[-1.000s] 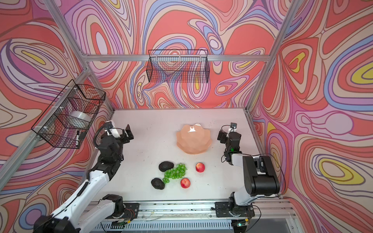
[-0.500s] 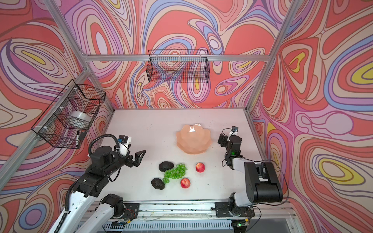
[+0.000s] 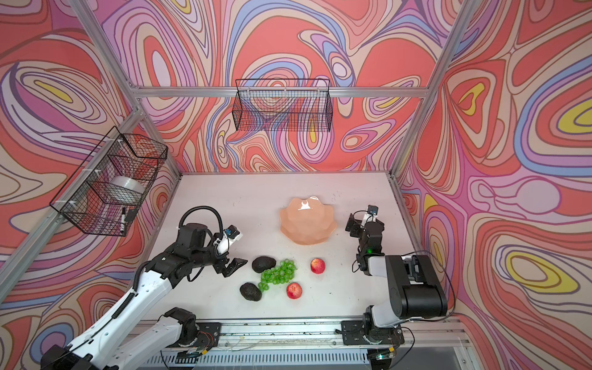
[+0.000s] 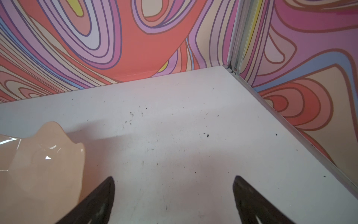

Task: Place and organize the fake fruits in the fruit bowl
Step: 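Reach the left gripper down to the farther avocado and close on it, then lift the avocado with the left gripper and carry it over the bowl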

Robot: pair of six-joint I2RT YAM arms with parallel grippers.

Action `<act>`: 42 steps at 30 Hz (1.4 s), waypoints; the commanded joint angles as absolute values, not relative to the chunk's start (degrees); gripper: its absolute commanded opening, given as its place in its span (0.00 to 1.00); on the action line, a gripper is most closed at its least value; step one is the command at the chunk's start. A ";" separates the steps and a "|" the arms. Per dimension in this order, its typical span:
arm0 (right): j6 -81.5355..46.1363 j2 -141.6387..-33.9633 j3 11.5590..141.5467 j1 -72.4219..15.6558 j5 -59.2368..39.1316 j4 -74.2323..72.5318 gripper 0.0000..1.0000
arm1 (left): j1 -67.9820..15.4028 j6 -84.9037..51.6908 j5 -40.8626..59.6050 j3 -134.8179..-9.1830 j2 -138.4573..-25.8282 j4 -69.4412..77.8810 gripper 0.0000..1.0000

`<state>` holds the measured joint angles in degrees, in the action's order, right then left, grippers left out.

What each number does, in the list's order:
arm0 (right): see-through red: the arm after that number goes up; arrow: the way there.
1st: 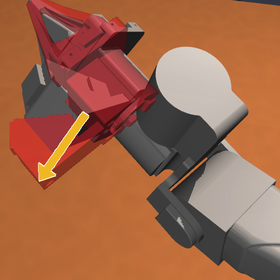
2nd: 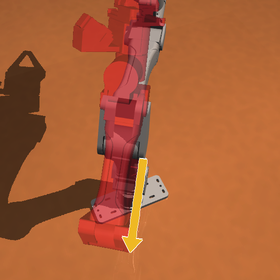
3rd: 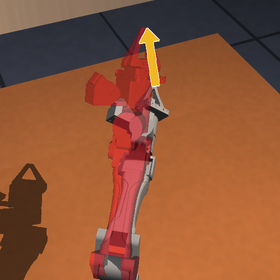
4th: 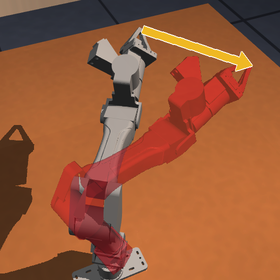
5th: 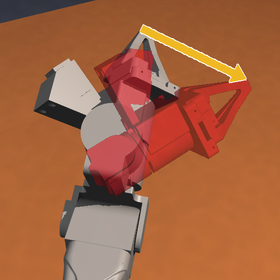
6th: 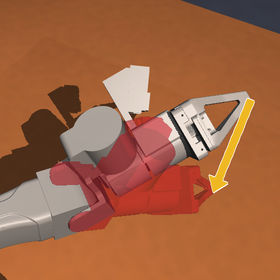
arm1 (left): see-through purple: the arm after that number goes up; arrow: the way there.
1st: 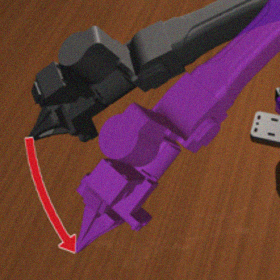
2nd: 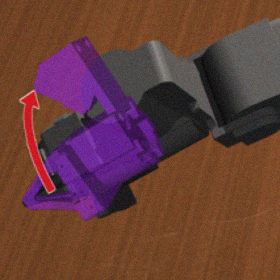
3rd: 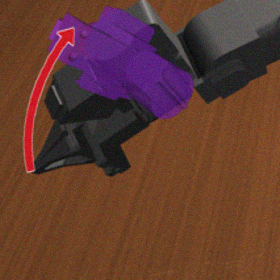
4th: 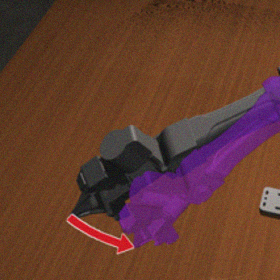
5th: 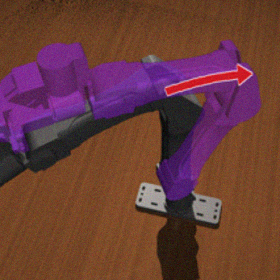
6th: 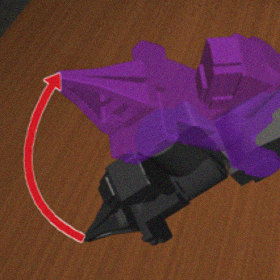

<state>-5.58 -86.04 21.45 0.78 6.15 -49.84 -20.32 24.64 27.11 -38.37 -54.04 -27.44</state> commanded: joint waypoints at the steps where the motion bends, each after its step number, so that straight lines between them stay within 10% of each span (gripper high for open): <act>1: -5.11 -86.17 21.36 0.74 5.95 -52.42 0.98 | -23.00 31.02 30.21 -40.01 -58.32 -26.20 0.95; 31: -5.83 -86.03 21.52 0.77 6.98 -51.68 0.98 | -30.55 31.48 23.22 -47.96 -87.23 -18.81 0.70; 42: -5.84 -85.98 21.60 0.73 7.05 -51.59 0.98 | -31.03 30.97 18.66 -48.43 -86.98 -19.89 0.45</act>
